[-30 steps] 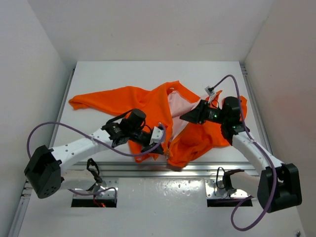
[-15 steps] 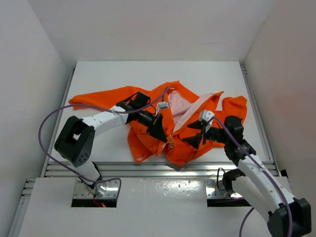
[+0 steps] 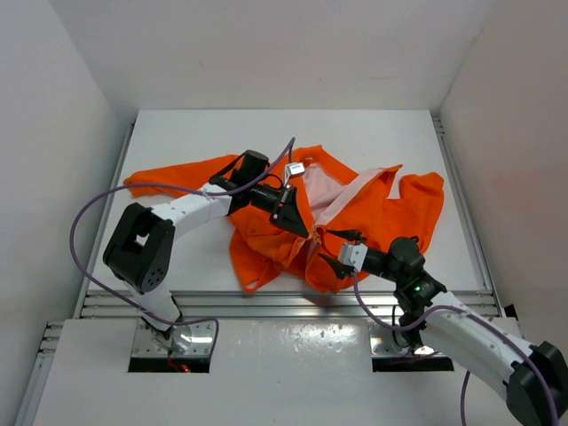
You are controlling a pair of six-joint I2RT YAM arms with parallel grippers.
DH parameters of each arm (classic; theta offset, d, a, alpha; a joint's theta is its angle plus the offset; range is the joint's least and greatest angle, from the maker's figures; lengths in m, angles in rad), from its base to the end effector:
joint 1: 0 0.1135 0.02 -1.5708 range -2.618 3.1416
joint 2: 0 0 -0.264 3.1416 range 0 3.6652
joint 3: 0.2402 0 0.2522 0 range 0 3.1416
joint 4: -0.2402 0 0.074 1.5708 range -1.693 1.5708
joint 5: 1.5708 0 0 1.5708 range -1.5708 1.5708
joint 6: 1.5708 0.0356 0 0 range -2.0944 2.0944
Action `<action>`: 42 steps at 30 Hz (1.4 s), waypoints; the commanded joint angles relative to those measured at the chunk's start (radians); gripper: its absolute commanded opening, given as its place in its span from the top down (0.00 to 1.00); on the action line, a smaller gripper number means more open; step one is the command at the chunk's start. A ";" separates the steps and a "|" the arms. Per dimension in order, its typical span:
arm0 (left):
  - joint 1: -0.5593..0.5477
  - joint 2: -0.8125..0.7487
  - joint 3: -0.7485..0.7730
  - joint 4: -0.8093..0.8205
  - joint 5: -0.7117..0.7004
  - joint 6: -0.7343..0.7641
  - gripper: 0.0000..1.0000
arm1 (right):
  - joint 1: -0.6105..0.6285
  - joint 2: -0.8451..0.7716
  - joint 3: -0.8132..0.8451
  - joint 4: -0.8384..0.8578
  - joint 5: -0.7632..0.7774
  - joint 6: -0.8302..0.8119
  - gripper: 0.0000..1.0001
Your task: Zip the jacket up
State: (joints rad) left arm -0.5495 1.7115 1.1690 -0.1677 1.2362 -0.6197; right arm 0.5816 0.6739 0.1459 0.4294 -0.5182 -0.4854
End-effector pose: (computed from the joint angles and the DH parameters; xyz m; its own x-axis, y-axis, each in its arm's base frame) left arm 0.2918 -0.2181 0.2439 -0.9069 0.3318 -0.2596 0.3139 0.1212 -0.9417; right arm 0.1240 0.1026 0.1963 0.3421 -0.2602 -0.9029 -0.8248 0.3773 -0.4212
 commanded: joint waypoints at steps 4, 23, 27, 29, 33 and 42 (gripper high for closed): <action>0.011 -0.009 -0.012 0.117 0.061 -0.153 1.00 | 0.035 0.007 0.006 0.190 0.107 -0.056 0.45; 0.020 -0.009 -0.031 0.166 0.062 -0.190 1.00 | 0.061 -0.028 0.035 0.143 0.057 -0.059 0.58; 0.020 -0.009 -0.031 0.175 0.062 -0.190 1.00 | 0.063 -0.030 0.041 0.141 0.043 -0.061 0.63; 0.020 -0.009 -0.042 0.175 0.052 -0.190 1.00 | 0.066 -0.031 0.041 0.144 0.040 -0.062 0.65; 0.029 -0.009 -0.051 0.185 0.052 -0.190 1.00 | 0.073 -0.028 0.052 0.149 0.032 -0.059 0.67; 0.029 -0.009 -0.051 0.194 0.043 -0.199 1.00 | 0.081 -0.031 0.078 0.112 0.017 -0.074 0.78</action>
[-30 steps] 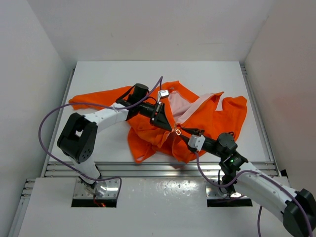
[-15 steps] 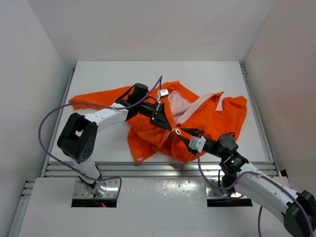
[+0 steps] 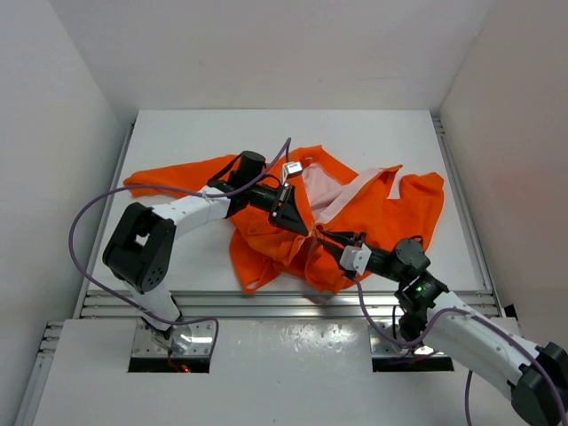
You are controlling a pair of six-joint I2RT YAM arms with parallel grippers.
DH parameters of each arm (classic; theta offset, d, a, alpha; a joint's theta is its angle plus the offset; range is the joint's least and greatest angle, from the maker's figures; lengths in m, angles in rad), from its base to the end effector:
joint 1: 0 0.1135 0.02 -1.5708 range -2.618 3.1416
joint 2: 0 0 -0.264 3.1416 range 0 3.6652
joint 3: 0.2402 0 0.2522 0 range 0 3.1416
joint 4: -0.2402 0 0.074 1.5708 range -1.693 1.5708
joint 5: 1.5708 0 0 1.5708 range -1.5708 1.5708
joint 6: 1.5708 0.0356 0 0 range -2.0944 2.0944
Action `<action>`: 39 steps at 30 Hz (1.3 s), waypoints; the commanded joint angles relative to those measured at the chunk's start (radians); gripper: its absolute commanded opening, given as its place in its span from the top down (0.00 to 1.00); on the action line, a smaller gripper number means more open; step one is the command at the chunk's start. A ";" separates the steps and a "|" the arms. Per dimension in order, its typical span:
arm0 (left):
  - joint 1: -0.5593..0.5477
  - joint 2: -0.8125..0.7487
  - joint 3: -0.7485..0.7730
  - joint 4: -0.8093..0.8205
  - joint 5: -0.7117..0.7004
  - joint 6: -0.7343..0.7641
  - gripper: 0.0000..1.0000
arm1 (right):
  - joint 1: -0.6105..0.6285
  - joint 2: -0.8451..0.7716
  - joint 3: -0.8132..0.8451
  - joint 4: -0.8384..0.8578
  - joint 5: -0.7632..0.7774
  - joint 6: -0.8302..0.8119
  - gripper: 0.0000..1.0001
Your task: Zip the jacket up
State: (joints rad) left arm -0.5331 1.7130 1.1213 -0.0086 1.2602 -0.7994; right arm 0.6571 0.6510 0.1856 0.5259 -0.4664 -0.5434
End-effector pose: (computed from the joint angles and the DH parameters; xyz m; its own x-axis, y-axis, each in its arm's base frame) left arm 0.2965 -0.2143 0.2401 -0.9356 0.2977 -0.1896 0.2312 0.1109 -0.9666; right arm 0.1180 0.1113 0.2236 0.5068 -0.1923 -0.8403 -0.7464 0.3898 -0.5394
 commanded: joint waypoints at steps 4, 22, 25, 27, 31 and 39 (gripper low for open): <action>0.013 -0.010 -0.003 0.035 0.019 -0.020 1.00 | 0.006 -0.010 0.034 -0.001 -0.044 -0.020 0.79; 0.022 -0.102 -0.023 0.062 0.137 0.097 1.00 | 0.004 -0.062 -0.024 -0.070 0.069 -0.076 0.68; 0.013 -0.102 -0.023 0.062 0.163 0.097 1.00 | 0.003 -0.059 -0.055 -0.049 0.061 -0.090 0.67; 0.002 -0.093 -0.023 0.027 0.174 0.126 1.00 | 0.004 -0.047 -0.061 -0.034 0.052 -0.089 0.67; -0.010 -0.082 0.009 -0.048 0.218 0.190 1.00 | 0.007 -0.004 -0.064 0.026 0.052 -0.079 0.67; -0.019 -0.021 0.081 -0.289 0.269 0.374 1.00 | 0.003 0.065 -0.040 0.137 0.045 -0.026 0.67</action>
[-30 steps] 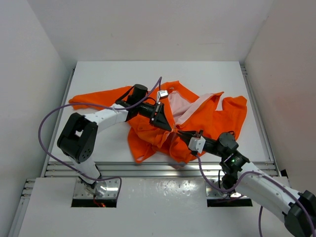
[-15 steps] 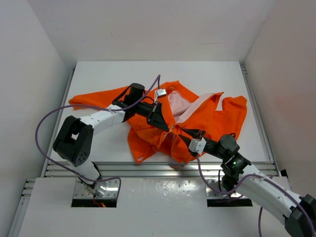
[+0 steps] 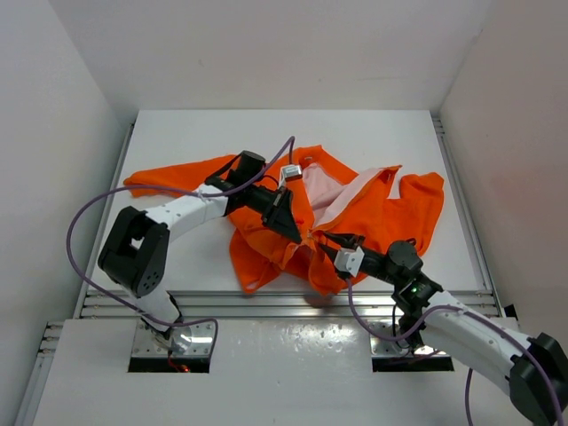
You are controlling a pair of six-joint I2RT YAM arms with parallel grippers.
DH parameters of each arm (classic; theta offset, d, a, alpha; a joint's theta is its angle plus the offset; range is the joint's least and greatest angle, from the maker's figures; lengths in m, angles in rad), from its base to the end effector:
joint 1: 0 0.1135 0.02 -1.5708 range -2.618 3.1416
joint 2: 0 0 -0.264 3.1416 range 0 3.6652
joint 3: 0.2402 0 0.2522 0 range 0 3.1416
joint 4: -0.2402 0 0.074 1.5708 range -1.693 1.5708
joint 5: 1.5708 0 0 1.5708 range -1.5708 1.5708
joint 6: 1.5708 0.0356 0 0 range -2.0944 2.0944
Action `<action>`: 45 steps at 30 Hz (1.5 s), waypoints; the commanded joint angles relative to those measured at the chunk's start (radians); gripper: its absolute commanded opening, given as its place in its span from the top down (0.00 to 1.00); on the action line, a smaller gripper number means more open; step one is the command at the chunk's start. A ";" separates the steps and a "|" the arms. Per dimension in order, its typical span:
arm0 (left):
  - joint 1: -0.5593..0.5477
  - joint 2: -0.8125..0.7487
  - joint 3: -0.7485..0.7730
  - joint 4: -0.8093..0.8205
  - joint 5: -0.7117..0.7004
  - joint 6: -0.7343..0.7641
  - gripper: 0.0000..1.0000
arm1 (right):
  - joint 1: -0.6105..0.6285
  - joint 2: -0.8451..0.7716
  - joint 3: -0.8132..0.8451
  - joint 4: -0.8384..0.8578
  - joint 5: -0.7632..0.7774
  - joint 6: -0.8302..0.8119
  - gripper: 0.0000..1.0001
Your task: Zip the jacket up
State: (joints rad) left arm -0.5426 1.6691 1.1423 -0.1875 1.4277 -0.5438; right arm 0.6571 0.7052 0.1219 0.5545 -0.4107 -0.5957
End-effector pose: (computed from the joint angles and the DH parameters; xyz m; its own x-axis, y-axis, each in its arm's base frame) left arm 0.2795 -0.2096 0.2531 -0.8495 0.4261 -0.3111 0.3208 -0.0509 -0.9458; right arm 0.1204 0.1109 0.1967 0.4726 -0.2851 -0.8339 -0.7379 0.3892 -0.5513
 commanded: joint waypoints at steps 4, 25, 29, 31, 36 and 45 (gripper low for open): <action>-0.010 0.053 0.085 -0.153 0.111 0.149 1.00 | 0.025 0.014 0.039 0.120 -0.023 0.056 0.67; -0.019 0.077 0.122 -0.242 0.111 0.220 1.00 | 0.053 0.039 0.048 0.096 -0.008 0.013 0.68; -0.019 0.077 0.122 -0.251 0.111 0.229 1.00 | 0.049 0.048 0.061 0.107 0.003 0.016 0.73; -0.019 0.077 0.122 -0.251 0.111 0.229 1.00 | 0.052 0.045 0.062 0.113 0.004 0.016 0.75; -0.019 0.077 0.122 -0.260 0.111 0.239 1.00 | 0.052 0.039 0.068 0.116 0.013 0.016 0.82; -0.019 0.086 0.122 -0.270 0.120 0.257 1.00 | 0.052 0.016 0.064 0.107 0.019 0.004 0.91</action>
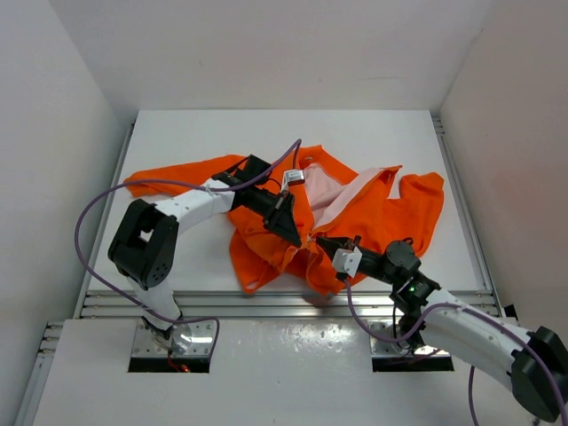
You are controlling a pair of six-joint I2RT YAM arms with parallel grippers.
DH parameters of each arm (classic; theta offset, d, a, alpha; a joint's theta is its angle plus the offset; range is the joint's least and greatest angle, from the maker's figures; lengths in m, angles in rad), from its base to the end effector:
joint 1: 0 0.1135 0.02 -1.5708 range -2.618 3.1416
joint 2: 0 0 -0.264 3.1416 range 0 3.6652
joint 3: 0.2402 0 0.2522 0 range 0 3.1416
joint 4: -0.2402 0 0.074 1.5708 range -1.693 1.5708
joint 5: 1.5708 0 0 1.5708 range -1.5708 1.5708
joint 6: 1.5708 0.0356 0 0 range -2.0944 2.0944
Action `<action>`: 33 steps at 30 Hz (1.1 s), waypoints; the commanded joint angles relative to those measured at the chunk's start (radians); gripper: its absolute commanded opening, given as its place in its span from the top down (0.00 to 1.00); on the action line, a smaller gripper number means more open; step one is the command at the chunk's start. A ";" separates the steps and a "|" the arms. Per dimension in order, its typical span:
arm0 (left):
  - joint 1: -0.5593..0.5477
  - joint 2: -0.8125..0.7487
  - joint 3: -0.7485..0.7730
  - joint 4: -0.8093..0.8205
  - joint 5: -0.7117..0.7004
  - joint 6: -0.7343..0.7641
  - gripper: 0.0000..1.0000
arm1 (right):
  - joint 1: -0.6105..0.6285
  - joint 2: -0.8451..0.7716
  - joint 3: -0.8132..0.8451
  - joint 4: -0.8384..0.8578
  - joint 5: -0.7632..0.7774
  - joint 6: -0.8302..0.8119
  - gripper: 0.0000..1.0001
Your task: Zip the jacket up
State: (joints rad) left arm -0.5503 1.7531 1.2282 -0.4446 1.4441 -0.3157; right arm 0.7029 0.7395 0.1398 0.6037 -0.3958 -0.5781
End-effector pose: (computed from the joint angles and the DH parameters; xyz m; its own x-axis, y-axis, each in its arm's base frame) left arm 0.2835 -0.2154 0.2376 -0.8372 0.4676 -0.2838 0.2993 -0.0427 -0.9532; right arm 0.1192 0.1190 0.2031 0.4892 -0.2463 -0.8367 -0.7442 0.3823 -0.5477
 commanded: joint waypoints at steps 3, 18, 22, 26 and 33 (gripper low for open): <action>-0.011 0.002 0.036 -0.022 0.104 0.041 1.00 | 0.006 -0.028 0.046 0.051 0.008 -0.026 0.91; -0.011 0.002 0.036 -0.051 0.073 0.069 1.00 | 0.004 -0.077 0.053 -0.027 0.000 -0.060 0.94; -0.011 -0.032 0.036 -0.051 -0.029 0.069 1.00 | 0.006 -0.089 0.075 -0.105 -0.017 -0.097 0.99; -0.011 -0.118 0.025 -0.026 -0.232 0.090 1.00 | 0.007 -0.095 0.164 -0.257 -0.031 -0.100 1.00; -0.034 -0.293 -0.064 0.064 -0.611 0.110 1.00 | 0.004 -0.111 0.345 -0.695 -0.165 -0.149 1.00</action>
State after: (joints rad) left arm -0.5686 1.5291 1.1786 -0.4404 1.0367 -0.2504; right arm 0.7025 0.6533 0.3874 0.1059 -0.4458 -0.6922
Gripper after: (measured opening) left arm 0.079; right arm 0.010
